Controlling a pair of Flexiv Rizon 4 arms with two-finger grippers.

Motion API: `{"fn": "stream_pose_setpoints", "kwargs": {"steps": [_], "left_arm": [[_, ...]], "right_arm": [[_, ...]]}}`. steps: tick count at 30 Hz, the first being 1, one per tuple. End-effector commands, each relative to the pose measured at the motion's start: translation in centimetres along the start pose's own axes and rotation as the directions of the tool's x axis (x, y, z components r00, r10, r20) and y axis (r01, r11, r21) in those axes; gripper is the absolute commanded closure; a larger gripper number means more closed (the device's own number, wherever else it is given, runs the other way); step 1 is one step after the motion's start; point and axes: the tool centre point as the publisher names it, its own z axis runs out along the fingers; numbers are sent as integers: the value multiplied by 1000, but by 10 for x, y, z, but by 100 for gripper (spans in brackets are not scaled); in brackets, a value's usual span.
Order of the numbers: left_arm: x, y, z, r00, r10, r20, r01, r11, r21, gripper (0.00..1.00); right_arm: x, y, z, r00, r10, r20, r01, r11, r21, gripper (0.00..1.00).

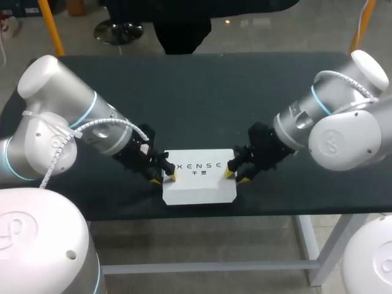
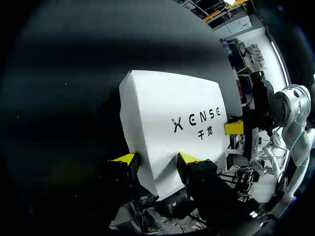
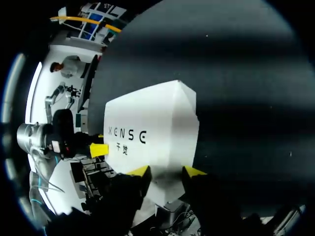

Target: Assemble the packaging by folding the flat box into shape, placing the metal phone stand inside, and closing the box properly

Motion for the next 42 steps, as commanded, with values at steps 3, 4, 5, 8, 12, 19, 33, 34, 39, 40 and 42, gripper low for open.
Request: {"fn": "stream_pose_setpoints", "kwargs": {"steps": [3, 4, 5, 8, 12, 19, 33, 34, 39, 40, 42], "left_arm": [[-2, 3, 6, 1000, 10, -24, -9, 1000, 18, 50], [-2, 3, 6, 999, 13, -34, -12, 1000, 18, 50], [-2, 3, 6, 999, 15, -48, -15, 1000, 13, 48], [-2, 3, 6, 998, 7, -64, -5, 1000, 21, 42], [-3, 3, 6, 996, -14, -91, 16, 1000, 26, 42], [-4, 2, 7, 990, -61, -131, 69, 996, 53, 45], [-8, -4, 3, 982, -128, -138, 140, 986, 85, 51], [-9, -3, 3, 981, -133, -140, 147, 985, 90, 51], [-14, -2, 1, 976, -153, -158, 170, 980, 104, 51], [-14, -2, 1, 975, -155, -160, 173, 979, 105, 51], [-14, -3, 1, 975, -155, -161, 173, 979, 104, 51]], "right_arm": [[-1, 3, 2, 1000, -5, -30, 4, 1000, -1, 54], [-1, 3, 2, 999, -5, -32, 5, 1000, -2, 54], [-1, 3, 2, 999, -6, -34, 6, 1000, -3, 54], [-1, 4, 2, 999, -9, -39, 9, 1000, -8, 54], [0, 4, 3, 999, -13, -43, 12, 1000, -21, 54], [2, 3, 2, 999, -18, -48, 15, 999, -49, 55], [-1, 3, 4, 999, -10, -52, 7, 999, -48, 55], [-2, 3, 3, 999, -8, -54, 5, 999, -47, 55], [-6, 3, 2, 997, -6, -72, 2, 999, -45, 55], [-6, 3, 2, 997, -7, -76, 3, 999, -44, 55], [-5, 3, 3, 997, -11, -81, 7, 999, -41, 55]]}}
